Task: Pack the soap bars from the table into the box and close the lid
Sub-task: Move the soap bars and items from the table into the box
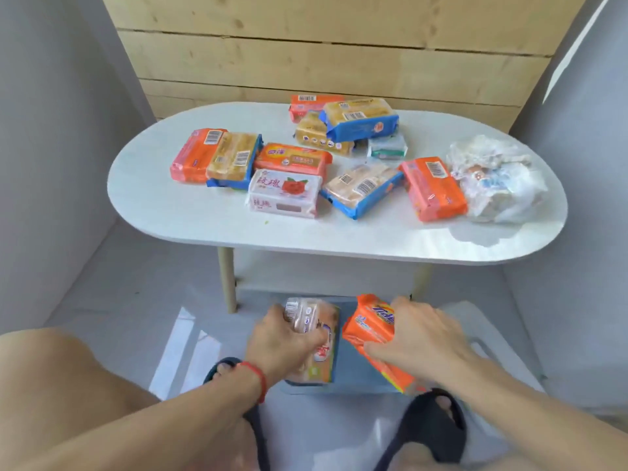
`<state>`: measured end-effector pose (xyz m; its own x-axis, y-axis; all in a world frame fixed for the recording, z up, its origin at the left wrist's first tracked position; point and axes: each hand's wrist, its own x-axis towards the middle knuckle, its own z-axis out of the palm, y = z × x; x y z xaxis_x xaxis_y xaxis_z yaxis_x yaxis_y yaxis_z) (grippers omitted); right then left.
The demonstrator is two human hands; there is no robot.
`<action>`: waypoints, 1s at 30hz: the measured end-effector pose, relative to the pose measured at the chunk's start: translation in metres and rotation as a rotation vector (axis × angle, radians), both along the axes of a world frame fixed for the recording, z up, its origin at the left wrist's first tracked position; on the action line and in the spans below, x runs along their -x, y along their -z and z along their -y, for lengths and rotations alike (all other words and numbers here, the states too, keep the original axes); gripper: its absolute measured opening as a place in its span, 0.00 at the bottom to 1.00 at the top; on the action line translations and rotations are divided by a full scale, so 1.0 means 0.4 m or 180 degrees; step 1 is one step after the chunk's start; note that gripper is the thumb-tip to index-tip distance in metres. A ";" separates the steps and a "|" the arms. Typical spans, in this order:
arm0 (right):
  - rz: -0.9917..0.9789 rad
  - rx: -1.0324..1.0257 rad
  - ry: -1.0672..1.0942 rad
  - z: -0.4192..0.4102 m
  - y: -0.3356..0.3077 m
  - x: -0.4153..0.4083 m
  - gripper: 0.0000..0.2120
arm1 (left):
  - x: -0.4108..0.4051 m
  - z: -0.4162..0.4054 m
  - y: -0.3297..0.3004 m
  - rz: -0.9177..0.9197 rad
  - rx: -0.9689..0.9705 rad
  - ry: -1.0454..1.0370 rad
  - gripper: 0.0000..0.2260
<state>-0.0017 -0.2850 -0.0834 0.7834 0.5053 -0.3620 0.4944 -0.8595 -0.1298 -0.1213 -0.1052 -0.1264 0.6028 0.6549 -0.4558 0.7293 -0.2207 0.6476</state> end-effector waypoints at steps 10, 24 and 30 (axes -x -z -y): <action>-0.0837 -0.0186 0.1316 -0.130 0.402 -0.019 0.42 | -0.089 0.033 0.310 -0.1053 -0.0737 0.0984 0.24; -0.3353 -0.0420 0.1717 -0.089 0.596 0.011 0.16 | -0.015 0.021 0.351 -0.1934 -0.0852 0.1641 0.21; -0.2766 -0.0220 0.1638 -0.108 0.610 0.039 0.18 | 0.055 -0.069 0.274 -0.1147 -0.1704 0.0817 0.12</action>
